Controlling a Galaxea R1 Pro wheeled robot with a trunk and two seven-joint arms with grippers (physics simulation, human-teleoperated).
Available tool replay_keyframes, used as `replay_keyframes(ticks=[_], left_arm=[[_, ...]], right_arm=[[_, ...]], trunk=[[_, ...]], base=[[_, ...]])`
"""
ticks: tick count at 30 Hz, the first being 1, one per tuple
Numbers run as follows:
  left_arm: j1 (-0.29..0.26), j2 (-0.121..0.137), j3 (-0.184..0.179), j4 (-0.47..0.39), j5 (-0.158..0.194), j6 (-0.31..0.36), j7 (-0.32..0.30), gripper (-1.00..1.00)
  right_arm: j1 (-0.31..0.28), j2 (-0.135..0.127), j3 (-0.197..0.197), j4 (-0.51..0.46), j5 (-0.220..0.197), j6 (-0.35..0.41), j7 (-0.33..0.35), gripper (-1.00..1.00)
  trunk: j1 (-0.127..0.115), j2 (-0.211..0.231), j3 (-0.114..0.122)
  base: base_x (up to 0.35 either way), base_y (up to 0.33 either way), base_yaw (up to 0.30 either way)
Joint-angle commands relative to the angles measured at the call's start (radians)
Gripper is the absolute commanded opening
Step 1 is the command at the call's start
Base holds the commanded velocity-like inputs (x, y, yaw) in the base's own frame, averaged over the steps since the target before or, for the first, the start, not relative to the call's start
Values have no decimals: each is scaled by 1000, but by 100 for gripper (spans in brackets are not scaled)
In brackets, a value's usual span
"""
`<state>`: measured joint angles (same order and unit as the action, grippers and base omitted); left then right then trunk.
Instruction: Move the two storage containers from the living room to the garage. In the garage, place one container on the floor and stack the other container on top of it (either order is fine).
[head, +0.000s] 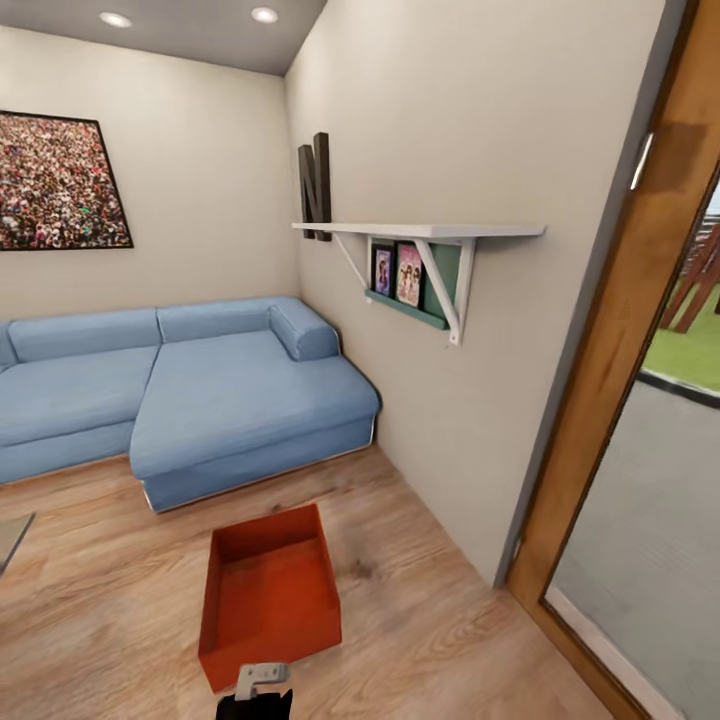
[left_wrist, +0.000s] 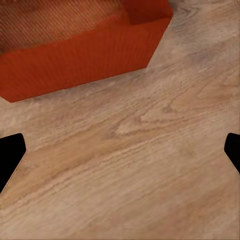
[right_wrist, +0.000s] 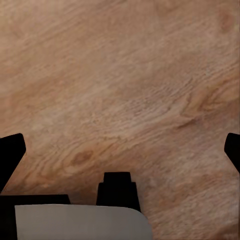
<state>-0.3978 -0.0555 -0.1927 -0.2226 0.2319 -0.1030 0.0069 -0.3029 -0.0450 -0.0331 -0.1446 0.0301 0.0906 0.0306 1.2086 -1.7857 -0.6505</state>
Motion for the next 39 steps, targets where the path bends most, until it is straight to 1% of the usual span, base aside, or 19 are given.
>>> replay_keyframes(ticks=[1, 9, 20, 25, 30, 39], left_arm=[[-1, 0, -8, 2, 10, -4, 1, 100], [-1, 0, -8, 2, 10, -4, 1, 100], [-1, 0, -8, 2, 9, -4, 0, 100], [-1, 0, -8, 2, 11, -8, -1, 100], [-1, 0, -8, 2, 13, -26, -6, 100], [-1, 0, -8, 2, 12, -32, -8, 100]], right_arm=[[0, 0, -3, -3, 3, 6, 3, 100], [1, 0, -3, -3, 4, 6, 3, 100], [1, 0, -3, -3, 4, 6, 3, 100], [1, 0, -3, -3, 4, 6, 3, 100], [0, 0, -4, -3, 4, 6, 3, 100], [1, 0, -4, -3, 4, 6, 3, 100]], trunk=[[0, 0, -1], [0, 0, -1], [0, 0, -1], [0, 0, -1], [0, 0, -2], [0, 0, -5]], base=[[315, -40, 250], [316, 3, 252], [263, 118, 253], [89, 37, 253], [21, 9, 253], [3, 1, 253]])
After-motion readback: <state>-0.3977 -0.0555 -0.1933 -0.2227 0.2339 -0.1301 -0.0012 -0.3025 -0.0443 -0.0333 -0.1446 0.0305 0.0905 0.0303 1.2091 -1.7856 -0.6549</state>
